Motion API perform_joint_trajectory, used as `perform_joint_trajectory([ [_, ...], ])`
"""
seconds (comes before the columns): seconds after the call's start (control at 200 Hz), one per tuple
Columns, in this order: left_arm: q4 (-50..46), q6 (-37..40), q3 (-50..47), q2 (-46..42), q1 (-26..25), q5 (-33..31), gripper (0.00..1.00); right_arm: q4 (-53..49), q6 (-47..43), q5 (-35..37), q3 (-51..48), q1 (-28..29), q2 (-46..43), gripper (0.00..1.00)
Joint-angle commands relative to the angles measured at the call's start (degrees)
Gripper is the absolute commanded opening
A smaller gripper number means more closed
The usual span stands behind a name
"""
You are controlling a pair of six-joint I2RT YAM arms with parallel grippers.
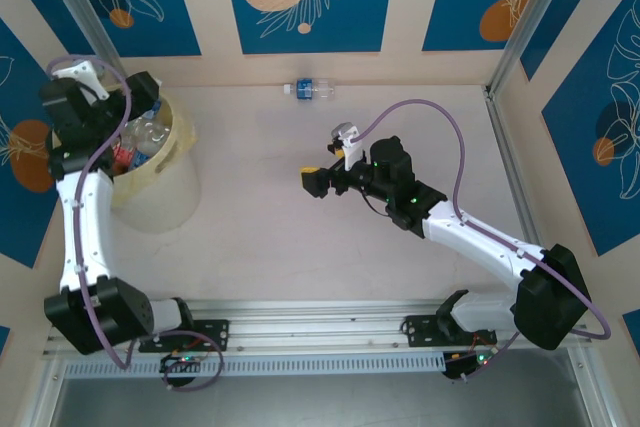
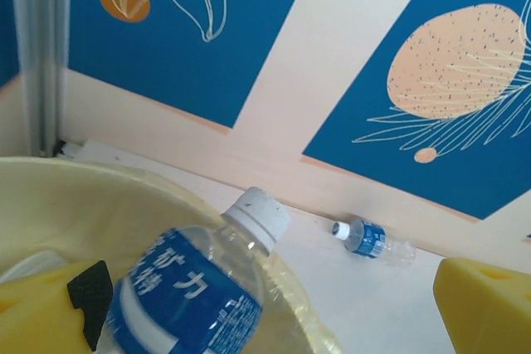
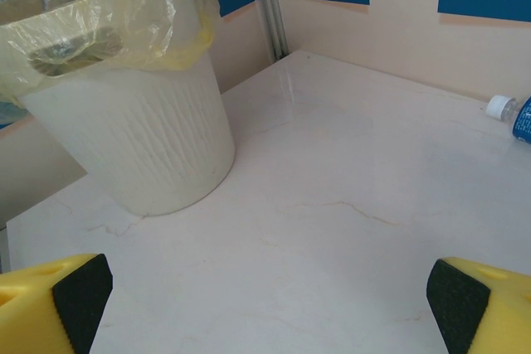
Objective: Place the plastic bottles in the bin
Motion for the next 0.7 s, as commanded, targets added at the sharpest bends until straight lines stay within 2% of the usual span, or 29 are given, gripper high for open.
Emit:
perform_joint_trajectory([
  [0.0, -8.53, -0.07, 4.59, 2.32, -3.74, -0.45, 1.00, -0.31, 1.14, 0.50, 0.04, -0.25, -0.57, 1.00],
  [0.115, -14.77, 9.13, 9.04, 4.33, -8.08, -12.82, 1.00, -1.27, 1.27, 1.17, 0.25, -0.21, -0.66, 1.00],
  [0.2, -17.24, 13.37, 10.34, 5.74, -8.49, -22.56, 1.00, -1.88, 1.32, 1.42, 0.43, -0.22, -0.84, 1.00],
  [0.24, -17.34, 15.54, 10.38, 6.34, -8.40, -25.16, 0.99, -1.93, 1.37, 1.62, 0.39, -0.22, -0.99, 1.00],
  [0.305, -18.24, 18.20, 11.22, 8.07, -8.36, -26.35, 0.97, -2.13, 1.39, 1.93, 0.43, -0.29, -1.02, 1.00],
  [0.375, -20.38, 20.71, 12.88, 10.38, -8.36, -24.14, 0.94, -2.25, 1.42, 2.08, 0.52, -0.33, -0.96, 1.00],
  [0.525, -21.35, 20.88, 13.76, 13.73, -8.36, -25.27, 0.85, -2.38, 1.85, 2.40, 0.78, -0.34, -0.66, 1.00],
  [0.695, -19.07, 21.40, 12.41, 11.87, -8.36, -25.59, 0.74, -2.60, 2.02, 3.00, 0.78, -0.34, -0.51, 1.00],
])
